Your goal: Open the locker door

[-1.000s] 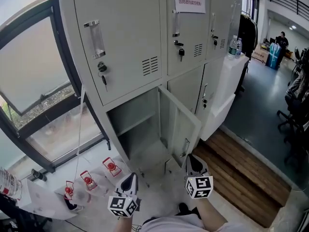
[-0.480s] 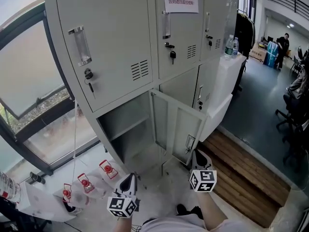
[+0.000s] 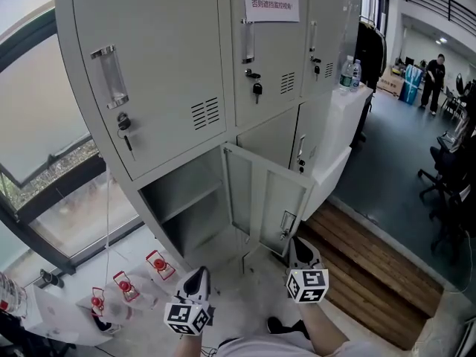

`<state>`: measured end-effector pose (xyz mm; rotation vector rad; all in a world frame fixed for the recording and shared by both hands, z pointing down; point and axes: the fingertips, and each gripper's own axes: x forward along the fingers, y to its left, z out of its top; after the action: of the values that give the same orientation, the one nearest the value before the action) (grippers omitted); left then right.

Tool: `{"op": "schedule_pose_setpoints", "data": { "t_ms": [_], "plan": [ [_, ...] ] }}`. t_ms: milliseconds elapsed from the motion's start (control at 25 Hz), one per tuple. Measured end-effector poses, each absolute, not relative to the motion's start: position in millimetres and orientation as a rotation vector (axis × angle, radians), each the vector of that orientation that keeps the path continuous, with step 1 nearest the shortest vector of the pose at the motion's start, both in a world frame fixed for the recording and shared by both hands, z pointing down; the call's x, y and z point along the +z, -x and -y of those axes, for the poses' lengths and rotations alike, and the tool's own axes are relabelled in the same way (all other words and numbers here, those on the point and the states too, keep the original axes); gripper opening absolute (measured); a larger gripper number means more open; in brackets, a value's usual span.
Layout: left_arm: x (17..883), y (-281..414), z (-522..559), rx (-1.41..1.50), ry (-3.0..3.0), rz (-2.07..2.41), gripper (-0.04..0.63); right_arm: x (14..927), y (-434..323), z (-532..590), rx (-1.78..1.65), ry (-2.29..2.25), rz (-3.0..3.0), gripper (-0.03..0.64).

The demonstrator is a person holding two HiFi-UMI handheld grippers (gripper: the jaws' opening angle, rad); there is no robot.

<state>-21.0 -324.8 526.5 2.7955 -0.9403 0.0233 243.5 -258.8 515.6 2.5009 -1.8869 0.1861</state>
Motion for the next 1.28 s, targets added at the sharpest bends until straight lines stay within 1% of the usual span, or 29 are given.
{"op": "schedule_pose_setpoints", "data": {
  "t_ms": [360, 680, 880, 1280],
  "plan": [
    [518.7, 34.5, 331.4, -0.006, -2.796, 1.011, 0.005, 508.8, -197.9, 267.5, 0.148, -2.398, 2.065, 0.012],
    [515.4, 67.0, 335.8, -0.007, -2.775, 1.139, 0.005, 502.0, -141.6, 284.7, 0.057, -2.222, 2.264, 0.014],
    [513.2, 85.1, 333.0, 0.038, -2.796, 1.232, 0.005, 510.4, -111.0, 292.7, 0.080, -2.119, 2.338, 0.014],
    [507.8, 111.2, 331.5, 0.019, -2.763, 1.342, 0.005, 514.1, -82.7, 301.5, 0.083, -2.034, 2.420, 0.013]
  ]
}}
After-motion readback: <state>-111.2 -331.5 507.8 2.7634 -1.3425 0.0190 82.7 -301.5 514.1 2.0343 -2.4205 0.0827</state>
